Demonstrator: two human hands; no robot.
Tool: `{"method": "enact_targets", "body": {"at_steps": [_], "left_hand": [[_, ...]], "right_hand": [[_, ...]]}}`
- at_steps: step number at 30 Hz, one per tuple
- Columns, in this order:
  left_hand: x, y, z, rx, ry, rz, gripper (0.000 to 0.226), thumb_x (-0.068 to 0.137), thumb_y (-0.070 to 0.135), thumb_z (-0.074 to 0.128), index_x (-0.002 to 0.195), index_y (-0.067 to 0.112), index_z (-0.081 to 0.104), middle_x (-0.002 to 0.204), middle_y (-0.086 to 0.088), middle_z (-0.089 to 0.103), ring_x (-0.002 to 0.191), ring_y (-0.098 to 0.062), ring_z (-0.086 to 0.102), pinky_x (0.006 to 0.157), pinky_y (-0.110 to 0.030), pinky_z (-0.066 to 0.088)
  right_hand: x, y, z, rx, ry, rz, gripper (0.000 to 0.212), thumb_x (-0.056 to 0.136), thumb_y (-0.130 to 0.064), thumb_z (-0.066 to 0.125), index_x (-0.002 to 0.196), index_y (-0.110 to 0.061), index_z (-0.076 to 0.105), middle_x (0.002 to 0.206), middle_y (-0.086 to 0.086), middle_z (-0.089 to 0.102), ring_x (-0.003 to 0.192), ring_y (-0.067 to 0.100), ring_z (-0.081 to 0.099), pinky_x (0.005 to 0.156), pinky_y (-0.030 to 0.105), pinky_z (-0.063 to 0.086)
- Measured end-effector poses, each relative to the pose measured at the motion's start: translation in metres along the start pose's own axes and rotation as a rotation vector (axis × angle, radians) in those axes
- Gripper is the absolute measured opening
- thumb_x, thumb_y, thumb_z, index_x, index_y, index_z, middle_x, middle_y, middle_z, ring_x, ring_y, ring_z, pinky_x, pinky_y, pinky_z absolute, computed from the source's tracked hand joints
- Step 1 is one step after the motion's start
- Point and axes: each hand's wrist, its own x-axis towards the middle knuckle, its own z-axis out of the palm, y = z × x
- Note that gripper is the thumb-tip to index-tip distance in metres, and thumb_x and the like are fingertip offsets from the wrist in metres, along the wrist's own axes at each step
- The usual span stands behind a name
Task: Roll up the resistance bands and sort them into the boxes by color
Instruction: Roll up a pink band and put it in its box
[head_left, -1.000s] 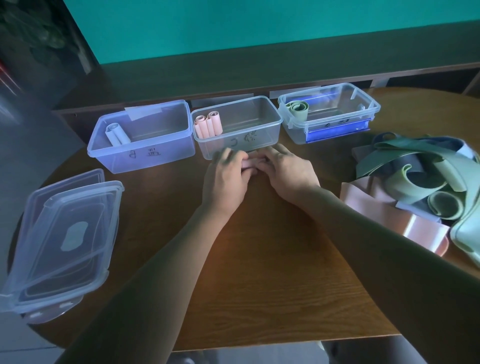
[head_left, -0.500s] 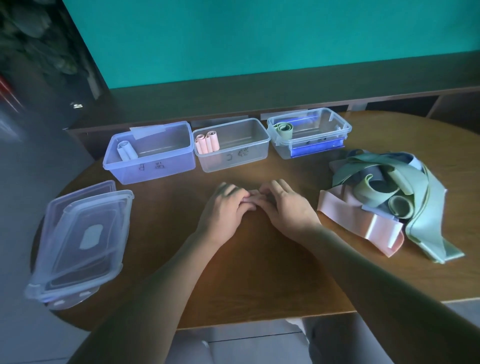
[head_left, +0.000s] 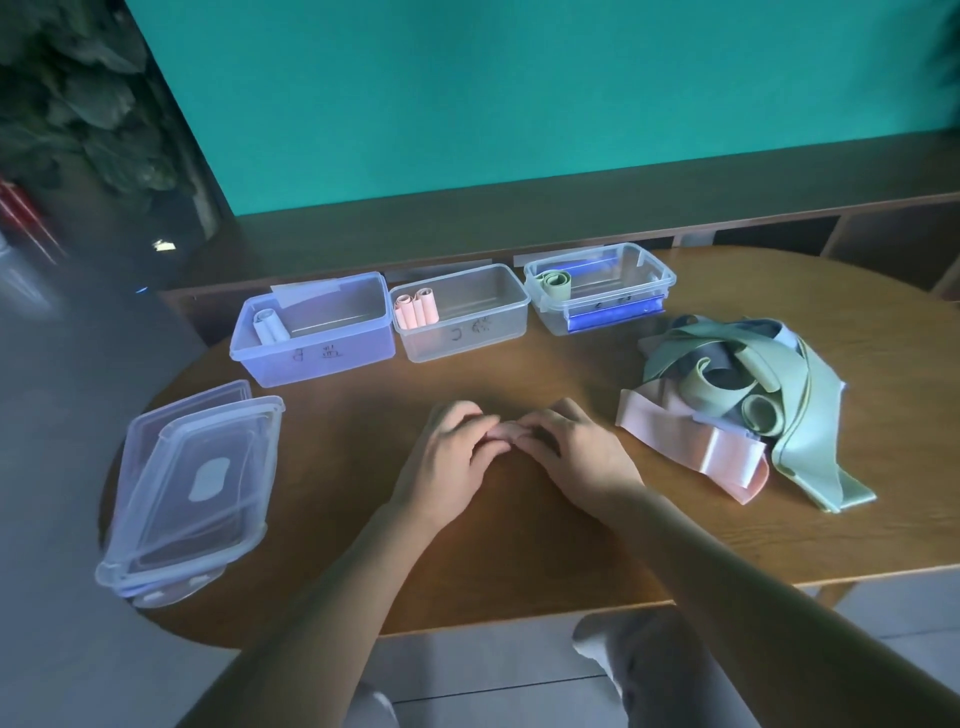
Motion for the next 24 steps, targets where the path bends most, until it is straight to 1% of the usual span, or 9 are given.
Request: {"method": "enact_targets", "body": {"at_steps": [3,7,11,13,15,17,19,21,24], "left_hand": [[0.004,-0.002,0.001,0.009,-0.075,-0.034,0.036,0.087,0.039,0.071,0.113,0.014,0.075,0.106,-0.001,0.064,0.101,-0.022,0.058,0.090,-0.033,0.052],[0.011,-0.006,0.002,0.036,-0.084,-0.060,0.038,0.088,0.045,0.064,0.112,0.019,0.076,0.105,-0.002,0.065,0.099,-0.026,0.059,0.086,-0.042,0.054],[0.015,-0.012,0.007,0.051,-0.073,-0.033,0.041,0.094,0.049,0.051,0.109,0.021,0.077,0.104,-0.001,0.066,0.096,-0.027,0.060,0.081,-0.045,0.055],[0.018,-0.014,0.008,0.054,-0.079,-0.033,0.042,0.095,0.051,0.049,0.110,0.023,0.076,0.106,0.000,0.066,0.096,-0.027,0.060,0.081,-0.045,0.055],[0.020,-0.014,0.008,0.062,-0.091,-0.037,0.038,0.095,0.048,0.054,0.114,0.023,0.074,0.109,0.001,0.067,0.099,-0.027,0.061,0.082,-0.047,0.054],[0.022,-0.013,0.007,0.044,-0.101,-0.036,0.032,0.092,0.038,0.067,0.118,0.021,0.073,0.112,0.002,0.069,0.102,-0.026,0.061,0.084,-0.048,0.054],[0.023,-0.013,0.007,0.002,-0.120,-0.030,0.029,0.088,0.029,0.075,0.116,0.020,0.073,0.111,0.004,0.070,0.104,-0.023,0.061,0.086,-0.046,0.053],[0.023,-0.012,0.004,-0.086,-0.143,-0.088,0.032,0.086,0.028,0.078,0.117,0.020,0.073,0.110,0.004,0.071,0.104,-0.019,0.061,0.090,-0.040,0.052],[0.022,-0.010,-0.006,-0.310,-0.147,-0.344,0.035,0.081,0.029,0.084,0.115,0.026,0.075,0.105,0.008,0.071,0.097,-0.004,0.063,0.088,-0.022,0.051]], "right_hand": [[0.005,-0.001,0.002,-0.017,0.035,0.005,0.034,0.102,-0.055,0.047,0.122,-0.035,0.066,0.110,-0.014,0.052,0.099,0.018,0.064,0.082,0.029,0.049],[0.012,-0.002,0.002,-0.056,0.054,-0.033,0.036,0.105,-0.048,0.043,0.132,-0.033,0.060,0.127,-0.010,0.053,0.109,0.021,0.064,0.084,0.033,0.052],[0.017,0.000,0.002,-0.066,0.040,-0.062,0.032,0.099,-0.048,0.056,0.125,-0.031,0.063,0.122,-0.012,0.057,0.103,0.015,0.064,0.077,0.022,0.043],[0.020,0.003,0.002,-0.061,0.036,-0.049,0.029,0.098,-0.043,0.061,0.124,-0.031,0.065,0.122,-0.012,0.059,0.105,0.015,0.063,0.076,0.021,0.041],[0.023,0.005,0.002,-0.054,0.052,-0.044,0.026,0.098,-0.041,0.061,0.122,-0.031,0.067,0.120,-0.012,0.061,0.106,0.015,0.062,0.076,0.023,0.040],[0.025,0.006,0.004,-0.050,0.058,-0.042,0.024,0.098,-0.041,0.061,0.119,-0.032,0.068,0.118,-0.012,0.061,0.104,0.015,0.062,0.075,0.025,0.041],[0.025,0.007,0.005,-0.044,0.063,-0.042,0.021,0.097,-0.040,0.063,0.116,-0.033,0.068,0.116,-0.015,0.061,0.102,0.014,0.062,0.075,0.026,0.042],[0.024,0.006,0.004,-0.036,0.062,-0.042,0.020,0.096,-0.039,0.064,0.115,-0.034,0.067,0.115,-0.017,0.061,0.100,0.013,0.062,0.074,0.025,0.040],[0.022,0.003,0.001,-0.057,0.046,-0.062,0.022,0.097,-0.042,0.063,0.117,-0.033,0.067,0.115,-0.016,0.062,0.098,0.011,0.061,0.073,0.023,0.038]]}}
